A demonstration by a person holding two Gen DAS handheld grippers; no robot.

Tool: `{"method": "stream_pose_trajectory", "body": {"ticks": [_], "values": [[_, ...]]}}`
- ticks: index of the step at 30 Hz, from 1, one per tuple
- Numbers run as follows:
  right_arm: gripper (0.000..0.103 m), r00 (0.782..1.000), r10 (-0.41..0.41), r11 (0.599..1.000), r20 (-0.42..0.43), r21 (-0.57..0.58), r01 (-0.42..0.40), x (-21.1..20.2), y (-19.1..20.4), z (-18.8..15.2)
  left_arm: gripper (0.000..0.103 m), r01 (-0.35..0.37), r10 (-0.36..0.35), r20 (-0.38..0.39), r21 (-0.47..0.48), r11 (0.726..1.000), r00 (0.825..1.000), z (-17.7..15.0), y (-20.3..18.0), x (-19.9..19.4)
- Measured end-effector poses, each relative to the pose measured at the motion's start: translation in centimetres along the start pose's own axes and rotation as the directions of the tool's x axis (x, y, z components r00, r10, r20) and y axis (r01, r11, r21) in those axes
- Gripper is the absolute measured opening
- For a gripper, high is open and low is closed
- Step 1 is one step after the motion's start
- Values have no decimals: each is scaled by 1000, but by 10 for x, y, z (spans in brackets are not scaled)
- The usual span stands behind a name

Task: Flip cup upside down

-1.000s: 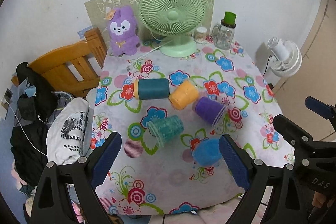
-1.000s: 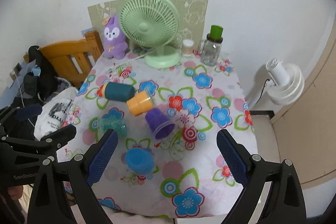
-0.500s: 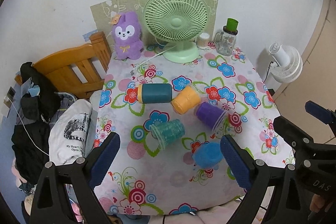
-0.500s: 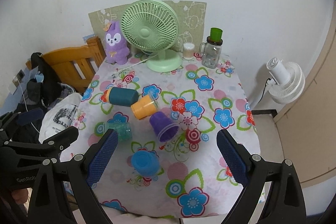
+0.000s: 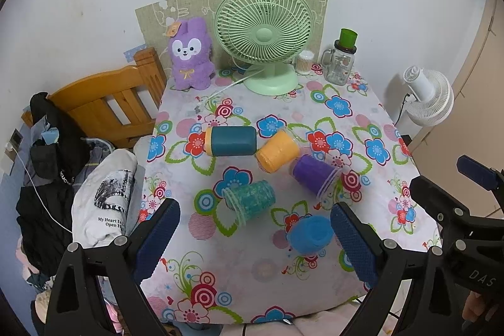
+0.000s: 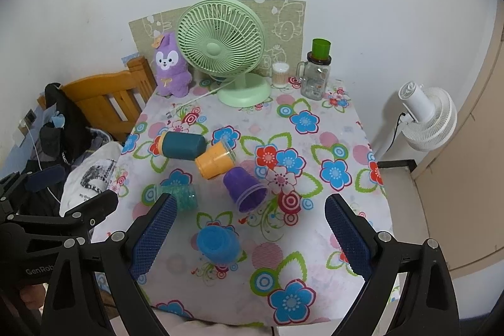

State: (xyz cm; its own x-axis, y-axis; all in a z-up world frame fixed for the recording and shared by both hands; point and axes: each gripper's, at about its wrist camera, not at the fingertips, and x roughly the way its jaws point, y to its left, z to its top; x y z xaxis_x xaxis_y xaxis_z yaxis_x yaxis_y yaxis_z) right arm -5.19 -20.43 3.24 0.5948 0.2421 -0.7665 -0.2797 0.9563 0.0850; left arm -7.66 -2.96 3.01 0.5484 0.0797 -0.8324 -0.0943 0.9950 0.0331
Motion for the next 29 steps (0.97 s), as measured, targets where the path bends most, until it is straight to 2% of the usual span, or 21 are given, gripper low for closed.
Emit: {"method": "stream_pose_trajectory", "body": {"ticks": [29], "values": [[96,1000,8,1000,-22,26,-8,9,0,-1,102,-3,2,-29,-20,1000,1000,3,3,15]]}}
